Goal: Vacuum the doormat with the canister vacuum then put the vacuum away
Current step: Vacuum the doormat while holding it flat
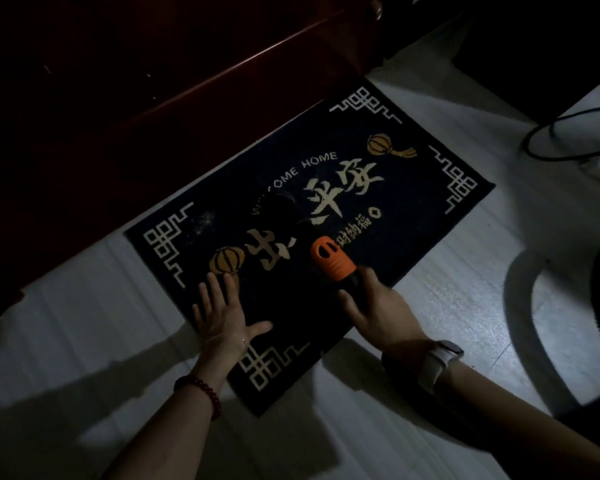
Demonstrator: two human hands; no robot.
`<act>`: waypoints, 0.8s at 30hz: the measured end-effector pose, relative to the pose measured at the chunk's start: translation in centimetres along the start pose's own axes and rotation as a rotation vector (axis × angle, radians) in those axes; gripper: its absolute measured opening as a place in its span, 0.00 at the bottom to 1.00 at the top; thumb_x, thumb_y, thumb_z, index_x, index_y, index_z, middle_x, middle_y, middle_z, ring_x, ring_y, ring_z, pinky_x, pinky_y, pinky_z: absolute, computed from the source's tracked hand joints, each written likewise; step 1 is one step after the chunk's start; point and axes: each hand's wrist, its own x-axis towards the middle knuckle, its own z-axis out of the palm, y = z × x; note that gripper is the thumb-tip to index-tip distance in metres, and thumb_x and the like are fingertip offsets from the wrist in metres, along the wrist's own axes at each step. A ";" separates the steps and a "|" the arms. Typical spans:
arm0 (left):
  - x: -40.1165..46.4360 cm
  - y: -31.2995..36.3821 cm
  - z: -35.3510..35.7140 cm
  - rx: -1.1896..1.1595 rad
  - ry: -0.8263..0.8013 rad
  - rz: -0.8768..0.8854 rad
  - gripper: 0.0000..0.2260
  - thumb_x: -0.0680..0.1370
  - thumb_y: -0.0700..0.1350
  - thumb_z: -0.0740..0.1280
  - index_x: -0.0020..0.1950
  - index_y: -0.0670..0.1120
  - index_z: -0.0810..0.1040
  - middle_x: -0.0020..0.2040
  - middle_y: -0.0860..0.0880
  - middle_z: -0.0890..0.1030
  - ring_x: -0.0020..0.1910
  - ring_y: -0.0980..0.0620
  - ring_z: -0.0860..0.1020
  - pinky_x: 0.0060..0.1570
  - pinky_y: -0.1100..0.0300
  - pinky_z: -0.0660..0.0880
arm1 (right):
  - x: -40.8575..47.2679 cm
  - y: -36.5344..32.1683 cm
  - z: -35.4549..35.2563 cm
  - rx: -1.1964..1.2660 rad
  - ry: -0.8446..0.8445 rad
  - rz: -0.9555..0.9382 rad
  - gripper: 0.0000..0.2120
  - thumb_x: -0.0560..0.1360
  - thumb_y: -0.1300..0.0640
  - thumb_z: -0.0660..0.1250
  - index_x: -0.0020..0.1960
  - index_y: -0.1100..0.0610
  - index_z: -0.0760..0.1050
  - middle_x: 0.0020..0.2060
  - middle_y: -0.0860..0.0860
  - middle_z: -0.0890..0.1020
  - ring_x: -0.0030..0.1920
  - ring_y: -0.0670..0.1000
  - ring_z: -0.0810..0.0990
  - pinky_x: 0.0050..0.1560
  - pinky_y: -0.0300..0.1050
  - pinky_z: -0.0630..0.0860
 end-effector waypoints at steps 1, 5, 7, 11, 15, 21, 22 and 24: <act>0.0 0.0 0.0 0.004 -0.007 -0.002 0.51 0.70 0.61 0.68 0.74 0.45 0.33 0.74 0.42 0.32 0.74 0.43 0.34 0.72 0.46 0.40 | -0.3 0.6 -0.2 0.030 0.019 0.003 0.20 0.77 0.46 0.59 0.64 0.54 0.63 0.48 0.56 0.80 0.44 0.56 0.79 0.40 0.46 0.73; 0.0 0.1 -0.1 0.007 -0.022 -0.005 0.51 0.70 0.62 0.68 0.74 0.45 0.33 0.74 0.42 0.31 0.74 0.43 0.34 0.72 0.46 0.39 | -2.4 2.5 -0.6 0.075 0.021 0.069 0.22 0.75 0.44 0.59 0.65 0.54 0.63 0.46 0.56 0.82 0.41 0.57 0.80 0.41 0.51 0.76; -0.1 0.1 -0.1 0.003 -0.017 -0.002 0.51 0.70 0.62 0.68 0.74 0.45 0.33 0.74 0.42 0.32 0.74 0.43 0.34 0.72 0.46 0.39 | -2.6 2.5 -0.4 0.039 0.053 0.058 0.21 0.76 0.46 0.60 0.63 0.56 0.64 0.44 0.58 0.82 0.40 0.59 0.80 0.37 0.49 0.74; 0.0 0.0 0.1 0.009 -0.002 -0.001 0.51 0.69 0.62 0.68 0.74 0.45 0.34 0.74 0.42 0.33 0.74 0.43 0.35 0.72 0.46 0.40 | 0.5 2.7 -1.0 -0.006 0.233 0.059 0.19 0.77 0.48 0.60 0.60 0.61 0.65 0.40 0.60 0.79 0.37 0.61 0.78 0.33 0.46 0.67; 0.1 0.1 0.2 0.028 0.000 -0.015 0.52 0.69 0.63 0.68 0.74 0.45 0.33 0.74 0.42 0.32 0.74 0.43 0.34 0.72 0.46 0.40 | 4.2 3.8 -3.9 0.191 0.389 0.293 0.19 0.78 0.48 0.59 0.59 0.62 0.64 0.40 0.60 0.79 0.32 0.57 0.76 0.29 0.49 0.74; -0.1 0.2 -0.2 0.042 -0.020 -0.017 0.51 0.70 0.63 0.67 0.74 0.45 0.33 0.74 0.42 0.32 0.74 0.43 0.35 0.72 0.46 0.41 | -0.9 0.6 0.2 0.071 0.029 0.079 0.15 0.77 0.47 0.60 0.56 0.57 0.64 0.34 0.47 0.73 0.31 0.50 0.73 0.27 0.37 0.63; -0.1 0.2 -0.2 0.038 -0.018 -0.017 0.51 0.70 0.63 0.67 0.74 0.45 0.33 0.74 0.42 0.32 0.74 0.43 0.34 0.72 0.46 0.41 | -1.0 1.1 -0.2 0.028 0.052 0.078 0.16 0.77 0.47 0.60 0.57 0.57 0.64 0.36 0.49 0.74 0.33 0.53 0.75 0.30 0.40 0.66; 0.0 0.2 -0.1 0.036 -0.007 -0.017 0.51 0.70 0.63 0.67 0.74 0.45 0.33 0.74 0.42 0.32 0.74 0.43 0.34 0.72 0.46 0.41 | 0.6 3.1 -1.7 0.051 0.178 0.156 0.18 0.76 0.47 0.61 0.58 0.59 0.66 0.39 0.57 0.79 0.36 0.60 0.79 0.33 0.49 0.73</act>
